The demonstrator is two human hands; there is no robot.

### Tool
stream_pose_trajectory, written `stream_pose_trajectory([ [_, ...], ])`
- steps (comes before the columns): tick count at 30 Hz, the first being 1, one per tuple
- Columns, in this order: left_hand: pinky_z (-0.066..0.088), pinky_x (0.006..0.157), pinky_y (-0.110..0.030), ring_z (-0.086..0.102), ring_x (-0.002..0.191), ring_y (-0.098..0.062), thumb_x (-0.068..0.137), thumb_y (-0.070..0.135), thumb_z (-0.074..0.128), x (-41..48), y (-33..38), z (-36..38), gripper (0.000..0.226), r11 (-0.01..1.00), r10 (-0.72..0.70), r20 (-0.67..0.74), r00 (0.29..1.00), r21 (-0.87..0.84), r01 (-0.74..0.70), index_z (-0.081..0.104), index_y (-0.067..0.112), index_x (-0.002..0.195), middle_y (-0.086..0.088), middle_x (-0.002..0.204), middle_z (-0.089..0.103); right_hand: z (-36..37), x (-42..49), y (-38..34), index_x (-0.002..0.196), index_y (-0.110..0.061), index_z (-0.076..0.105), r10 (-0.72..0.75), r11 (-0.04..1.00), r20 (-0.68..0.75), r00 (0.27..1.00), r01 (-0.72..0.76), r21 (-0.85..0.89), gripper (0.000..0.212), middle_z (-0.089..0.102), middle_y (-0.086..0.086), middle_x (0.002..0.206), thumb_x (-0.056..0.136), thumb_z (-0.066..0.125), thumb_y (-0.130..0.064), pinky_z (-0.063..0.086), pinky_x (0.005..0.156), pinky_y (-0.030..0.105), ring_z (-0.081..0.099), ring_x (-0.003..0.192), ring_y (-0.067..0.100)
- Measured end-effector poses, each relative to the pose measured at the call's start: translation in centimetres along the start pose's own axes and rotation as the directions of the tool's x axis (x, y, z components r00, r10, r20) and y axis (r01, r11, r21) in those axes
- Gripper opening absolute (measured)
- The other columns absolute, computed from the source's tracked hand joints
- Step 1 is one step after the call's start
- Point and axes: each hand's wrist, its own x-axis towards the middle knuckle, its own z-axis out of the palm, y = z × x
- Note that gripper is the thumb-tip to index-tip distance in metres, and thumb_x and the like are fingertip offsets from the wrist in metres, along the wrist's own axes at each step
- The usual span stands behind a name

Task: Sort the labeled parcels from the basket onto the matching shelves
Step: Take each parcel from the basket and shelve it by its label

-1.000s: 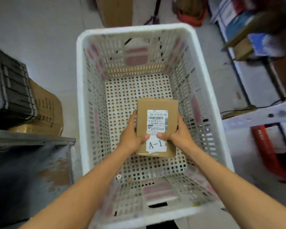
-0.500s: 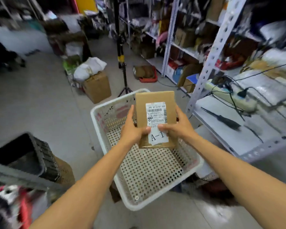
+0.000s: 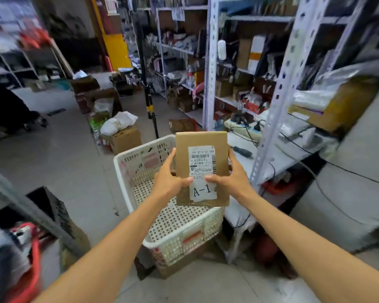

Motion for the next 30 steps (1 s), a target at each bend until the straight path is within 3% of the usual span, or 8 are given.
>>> stream_pose_trajectory([
  [5,0.054,0.070,-0.024,0.064,0.092,-0.010,0.073,0.003,0.078,-5.4,2.5,5.2,0.097,1.000,0.027,0.041,0.999,-0.011,-0.027,0.028,0.042,0.146,0.000,0.104,0.065,-6.2,-6.3,-0.7,0.150,-0.035,0.023,-0.003,1.000,-0.122,0.993,0.000,-0.023,0.106,0.054,-0.018,0.109,0.067,0.086,-0.017,0.045,0.087,0.026,0.053,0.105,0.008],
  [7,0.057,0.078,-0.037,0.066,0.089,-0.013,0.071,0.001,0.080,-6.2,3.5,7.8,0.099,1.000,0.017,0.072,0.997,-0.026,-0.016,0.029,0.041,0.146,0.000,0.099,0.068,-9.1,-8.3,-0.8,0.148,-0.037,0.026,0.011,1.000,-0.198,0.980,-0.016,-0.025,0.104,0.056,-0.022,0.102,0.066,0.086,-0.017,0.049,0.088,0.027,0.057,0.101,0.006],
  [11,0.058,0.075,-0.036,0.068,0.084,-0.013,0.071,0.002,0.081,-7.2,6.6,14.5,0.096,0.998,0.052,0.199,0.979,-0.054,-0.042,0.032,0.040,0.145,0.002,0.091,0.070,-15.9,-11.5,-0.3,0.148,-0.041,0.024,0.014,0.998,-0.333,0.943,-0.032,-0.048,0.106,0.062,-0.020,0.107,0.065,0.087,-0.021,0.051,0.093,0.028,0.058,0.095,-0.006],
  [15,0.056,0.073,-0.035,0.068,0.080,-0.012,0.072,0.002,0.079,-7.9,11.1,22.8,0.092,0.991,0.129,0.376,0.917,-0.064,-0.113,0.034,0.037,0.144,0.004,0.088,0.069,-24.5,-14.6,0.0,0.149,-0.039,0.020,-0.011,0.996,-0.491,0.871,-0.034,-0.082,0.107,0.056,-0.030,0.102,0.068,0.085,-0.015,0.047,0.082,0.006,0.053,0.085,-0.022],
  [20,0.056,0.084,-0.036,0.063,0.102,-0.016,0.072,-0.002,0.077,-8.5,17.2,35.0,0.084,0.953,0.302,0.530,0.792,-0.158,-0.257,0.040,0.026,0.141,0.000,0.117,0.065,-35.7,-17.7,0.2,0.151,-0.040,0.016,-0.032,0.988,-0.665,0.746,-0.077,-0.134,0.109,0.065,-0.023,0.098,0.069,0.083,-0.013,0.052,0.091,0.028,0.061,0.093,-0.011],
  [22,0.056,0.086,-0.045,0.065,0.100,-0.019,0.070,0.001,0.079,-8.5,19.7,39.8,0.087,0.943,0.332,0.598,0.729,-0.185,-0.278,0.039,0.030,0.142,-0.005,0.115,0.067,-40.0,-19.0,-0.2,0.151,-0.040,0.013,-0.048,0.980,-0.724,0.689,-0.108,-0.168,0.109,0.065,-0.020,0.103,0.070,0.083,-0.015,0.053,0.094,0.036,0.063,0.098,-0.002],
  [24,0.055,0.087,-0.050,0.065,0.101,-0.025,0.072,0.001,0.077,-8.9,22.4,44.3,0.087,0.935,0.347,0.676,0.650,-0.196,-0.296,0.038,0.034,0.142,-0.006,0.108,0.067,-43.9,-20.5,-0.9,0.152,-0.037,0.012,-0.059,0.970,-0.786,0.615,-0.149,-0.190,0.108,0.060,-0.026,0.102,0.072,0.082,-0.015,0.053,0.091,0.028,0.060,0.093,-0.010],
  [30,0.059,0.077,-0.042,0.066,0.099,-0.024,0.072,-0.008,0.074,-11.9,28.0,56.4,0.089,0.898,0.425,0.834,0.352,-0.338,-0.282,0.035,0.027,0.144,0.000,0.100,0.067,-53.1,-25.0,-1.6,0.151,-0.038,0.011,-0.063,0.937,-0.924,0.376,-0.297,-0.185,0.109,0.062,-0.011,0.117,0.072,0.082,-0.015,0.052,0.096,0.040,0.059,0.106,0.007],
])
